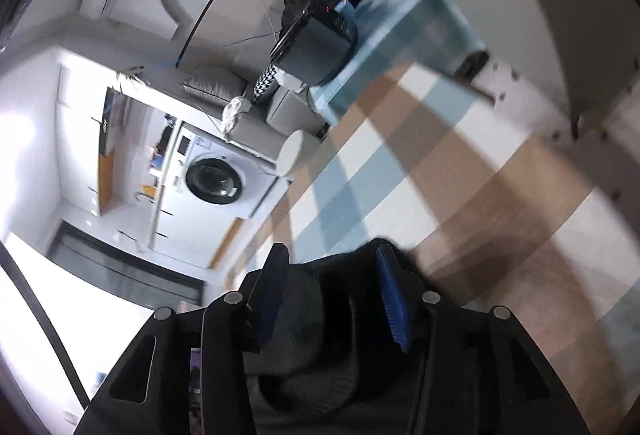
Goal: Fold small clothes
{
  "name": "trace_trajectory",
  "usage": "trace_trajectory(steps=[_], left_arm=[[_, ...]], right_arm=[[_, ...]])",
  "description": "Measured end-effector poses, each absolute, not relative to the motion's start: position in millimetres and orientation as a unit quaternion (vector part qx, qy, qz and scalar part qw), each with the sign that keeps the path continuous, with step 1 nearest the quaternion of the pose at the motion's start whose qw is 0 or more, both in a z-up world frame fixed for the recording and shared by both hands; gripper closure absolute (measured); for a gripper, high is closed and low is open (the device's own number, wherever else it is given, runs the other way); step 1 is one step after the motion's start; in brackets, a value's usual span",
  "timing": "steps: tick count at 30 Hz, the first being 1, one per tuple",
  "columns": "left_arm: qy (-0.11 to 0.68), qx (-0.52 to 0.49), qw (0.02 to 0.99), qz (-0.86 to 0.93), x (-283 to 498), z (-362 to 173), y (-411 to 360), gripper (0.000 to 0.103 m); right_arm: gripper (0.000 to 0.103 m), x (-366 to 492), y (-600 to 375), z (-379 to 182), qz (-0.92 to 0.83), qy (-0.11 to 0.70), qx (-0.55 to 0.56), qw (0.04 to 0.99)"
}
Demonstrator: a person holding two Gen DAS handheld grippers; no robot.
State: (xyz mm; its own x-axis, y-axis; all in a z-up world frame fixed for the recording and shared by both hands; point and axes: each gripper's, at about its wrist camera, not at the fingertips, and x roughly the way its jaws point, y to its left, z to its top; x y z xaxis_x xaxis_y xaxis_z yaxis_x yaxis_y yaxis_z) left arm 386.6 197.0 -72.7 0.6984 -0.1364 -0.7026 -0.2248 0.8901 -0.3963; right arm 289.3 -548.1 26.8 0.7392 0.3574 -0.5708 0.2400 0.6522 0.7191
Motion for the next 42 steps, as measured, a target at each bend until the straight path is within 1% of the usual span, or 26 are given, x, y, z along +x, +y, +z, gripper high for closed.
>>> trace_trajectory(steps=[1, 2, 5, 10, 13, 17, 20, 21, 22, 23, 24, 25, 27, 32, 38, 39, 40, 42], left_arm=[[0.387, -0.229, 0.893, 0.026, 375.3, -73.6, 197.2, 0.054], [0.389, -0.226, 0.893, 0.024, 366.1, -74.5, 196.4, 0.052], [0.408, -0.205, 0.89, 0.015, 335.9, -79.4, 186.0, 0.048], [0.448, -0.149, 0.882, 0.009, 283.6, -97.2, 159.9, 0.048], [0.47, -0.144, 0.871, 0.004, 259.2, -111.6, 151.6, 0.048], [0.469, -0.128, 0.874, 0.008, 233.2, -119.0, 141.9, 0.048], [0.468, -0.128, 0.874, 0.009, 222.7, -121.2, 136.5, 0.048], [0.468, -0.125, 0.875, 0.009, 220.7, -121.8, 134.1, 0.057], [0.468, -0.123, 0.875, 0.001, 220.2, -122.9, 130.9, 0.075], [0.47, -0.124, 0.874, -0.01, 221.3, -123.4, 127.8, 0.08], [0.469, -0.122, 0.875, -0.013, 220.6, -121.9, 126.6, 0.084], [0.465, -0.113, 0.878, -0.009, 218.3, -119.9, 123.0, 0.087], [0.463, -0.101, 0.881, -0.007, 213.1, -118.3, 117.2, 0.09], [0.463, -0.099, 0.881, -0.011, 194.6, -113.6, 115.7, 0.09], [0.47, -0.121, 0.874, -0.022, 145.1, -109.2, 122.1, 0.09], [0.47, -0.128, 0.873, -0.023, 140.4, -108.0, 124.3, 0.088], [0.468, -0.134, 0.874, -0.018, 135.8, -105.2, 127.4, 0.088], [0.46, -0.147, 0.876, -0.013, 132.8, -97.7, 133.7, 0.086]], right_arm=[[0.055, 283.8, -548.0, 28.2, 0.035, 0.362, 0.407, 0.838], [0.053, 274.6, -547.3, 29.4, 0.034, 0.37, 0.393, 0.841], [0.052, 245.0, -537.1, 25.8, 0.041, 0.404, 0.344, 0.847], [0.052, 181.2, -520.9, 6.0, 0.045, 0.447, 0.303, 0.841], [0.052, 149.2, -518.5, -4.5, 0.039, 0.46, 0.297, 0.836], [0.052, 112.2, -513.2, -18.7, 0.043, 0.477, 0.307, 0.822], [0.051, 102.7, -505.0, -18.7, 0.05, 0.47, 0.292, 0.832], [0.051, 103.1, -501.8, -18.1, 0.053, 0.47, 0.287, 0.833], [0.054, 104.7, -499.0, -17.5, 0.059, 0.468, 0.283, 0.835], [0.061, 106.5, -495.3, -16.2, 0.063, 0.461, 0.276, 0.841], [0.081, 111.7, -489.9, -14.2, 0.067, 0.456, 0.268, 0.846], [0.091, 113.7, -486.1, -15.1, 0.067, 0.457, 0.258, 0.849], [0.095, 114.7, -481.3, -17.1, 0.069, 0.459, 0.251, 0.85], [0.097, 102.7, -487.7, -13.8, 0.072, 0.461, 0.256, 0.847], [0.097, 64.8, -489.8, -8.1, 0.084, 0.482, 0.245, 0.837], [0.096, 61.1, -490.0, -6.6, 0.084, 0.485, 0.242, 0.836], [0.093, 58.6, -490.7, -4.4, 0.079, 0.486, 0.243, 0.836], [0.092, 56.3, -494.9, 3.8, 0.073, 0.476, 0.247, 0.841]])
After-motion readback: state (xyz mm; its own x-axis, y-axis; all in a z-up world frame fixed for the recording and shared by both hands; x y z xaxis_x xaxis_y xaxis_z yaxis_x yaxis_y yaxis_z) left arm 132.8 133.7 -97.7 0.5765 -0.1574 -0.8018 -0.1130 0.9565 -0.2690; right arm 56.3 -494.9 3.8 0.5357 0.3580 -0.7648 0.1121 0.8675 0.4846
